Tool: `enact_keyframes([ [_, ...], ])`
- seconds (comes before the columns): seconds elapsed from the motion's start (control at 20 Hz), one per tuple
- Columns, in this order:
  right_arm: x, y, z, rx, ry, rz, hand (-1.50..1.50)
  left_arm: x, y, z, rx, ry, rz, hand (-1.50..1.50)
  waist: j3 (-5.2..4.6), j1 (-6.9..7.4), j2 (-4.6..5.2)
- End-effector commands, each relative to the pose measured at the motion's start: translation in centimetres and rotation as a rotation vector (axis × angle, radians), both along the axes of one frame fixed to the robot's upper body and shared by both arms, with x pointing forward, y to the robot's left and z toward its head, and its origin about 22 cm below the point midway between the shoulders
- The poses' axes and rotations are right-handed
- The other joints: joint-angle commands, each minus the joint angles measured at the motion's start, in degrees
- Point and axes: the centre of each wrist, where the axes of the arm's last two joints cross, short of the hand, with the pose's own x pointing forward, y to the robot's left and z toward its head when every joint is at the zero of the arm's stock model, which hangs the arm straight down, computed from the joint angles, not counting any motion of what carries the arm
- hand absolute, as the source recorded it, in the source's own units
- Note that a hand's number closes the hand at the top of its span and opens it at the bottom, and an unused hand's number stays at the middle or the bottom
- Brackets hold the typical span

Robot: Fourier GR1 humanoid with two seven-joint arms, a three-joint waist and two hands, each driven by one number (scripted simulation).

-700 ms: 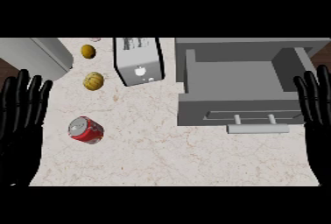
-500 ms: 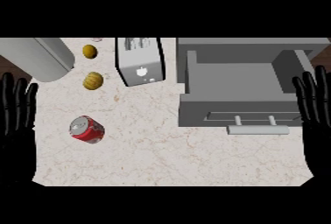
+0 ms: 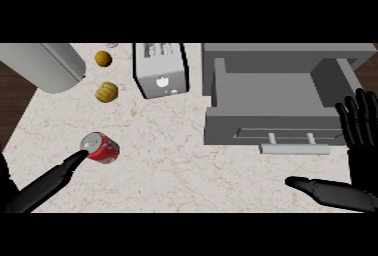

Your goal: Pick up the can, place it into the drawer and close the drawer

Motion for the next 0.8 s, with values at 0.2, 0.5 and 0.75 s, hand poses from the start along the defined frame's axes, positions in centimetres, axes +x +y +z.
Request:
enact_keyframes([
  [0.2,-0.6,-0.2,-0.4,-0.017,0.052,-0.045,-1.50,-1.7,-4.1,1.3,-0.054,0.043,0.097,-1.50,-0.07,-0.23,-0.14],
  [0.5,-0.6,-1.6,1.5,-0.005,0.041,-0.033,-1.50,0.6,-4.0,1.8,-0.059,0.060,0.097,-1.50,-0.10,-0.25,-0.12],
  [0.75,-1.2,-1.7,0.0,-0.002,0.028,-0.038,-1.50,3.4,-4.5,0.2,-0.087,0.114,0.083,-1.50,-0.10,-0.40,-0.10],
])
